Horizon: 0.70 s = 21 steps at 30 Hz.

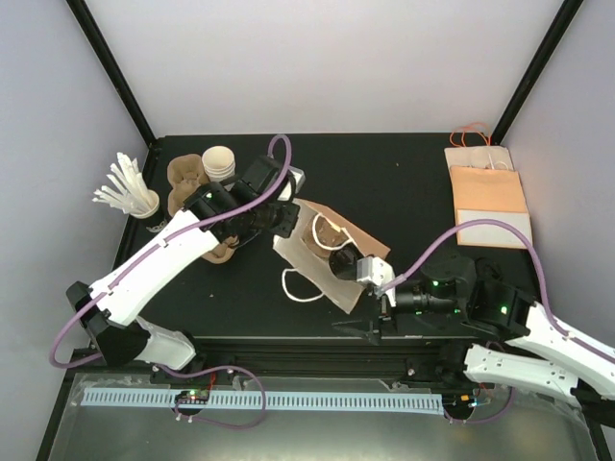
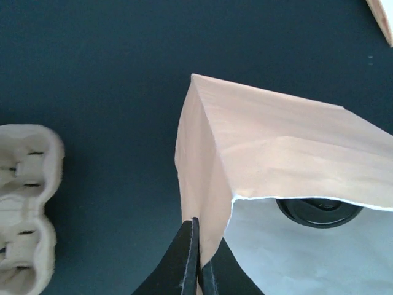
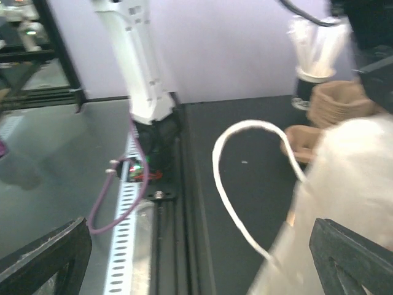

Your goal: Pack the takeout coffee

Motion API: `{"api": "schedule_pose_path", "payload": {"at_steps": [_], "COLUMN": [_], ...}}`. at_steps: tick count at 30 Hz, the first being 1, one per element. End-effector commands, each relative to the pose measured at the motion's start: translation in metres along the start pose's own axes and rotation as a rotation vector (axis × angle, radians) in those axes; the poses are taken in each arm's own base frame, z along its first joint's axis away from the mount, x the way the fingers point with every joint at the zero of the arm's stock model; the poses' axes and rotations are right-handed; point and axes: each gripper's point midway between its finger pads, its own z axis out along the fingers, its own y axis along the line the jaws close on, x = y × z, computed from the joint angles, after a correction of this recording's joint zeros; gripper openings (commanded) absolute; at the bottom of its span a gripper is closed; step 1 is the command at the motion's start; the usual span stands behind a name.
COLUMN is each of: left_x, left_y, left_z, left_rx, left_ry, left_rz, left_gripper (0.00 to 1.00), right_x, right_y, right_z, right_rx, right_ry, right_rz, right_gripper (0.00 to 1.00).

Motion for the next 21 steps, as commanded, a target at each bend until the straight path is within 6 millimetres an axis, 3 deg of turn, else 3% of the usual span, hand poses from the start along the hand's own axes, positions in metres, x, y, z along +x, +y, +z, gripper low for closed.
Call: {"api": "schedule_pose_path", "payload": {"at_steps": [1, 3, 7, 9, 15, 18, 21], "left_x": [-0.012, -0.013, -0.023, -0.032, -0.066, -0.070, -0.067], "left_y": [0.023, 0.029, 0.031, 0.031, 0.019, 0.017, 0.016], "left_z": [-0.021, -0.020, -0.014, -0.008, 0.001, 0.014, 0.026], "left_rx": [-0.037, -0.028, 0.046, 0.092, 0.218, 0.238, 0.252], "left_ry": [-0.024, -0.006, 0.020, 0.030, 0.033, 0.063, 0.118], "left_rz": [0.009, -0.008, -0.067, -0.106, -0.166, -0.187, -0.217], "left_gripper": [0.01, 0.02, 0.03, 0.03, 0.06, 0.07, 0.09], "right_x": [-0.002, -0.003, 0.008, 0.013, 0.026, 0.026, 0.026], "right_y": [-0.029, -0.038, -0.090, -0.104, -0.137, -0.146, -0.164], "right_z": [-0.029, -0.042, -0.072, -0.079, -0.073, -0.064, -0.071], "right_rx": [0.235, 0.317, 0.663, 0.762, 0.949, 0.999, 1.121], "right_ry": [-0.019, -0.056, -0.073, -0.047, 0.152, 0.226, 0.237], "right_rz": [-0.014, -0.005, 0.140, 0.183, 0.377, 0.438, 0.459], "right_gripper": [1.00, 1.00, 1.00, 1.00, 1.00, 1.00, 1.00]}}
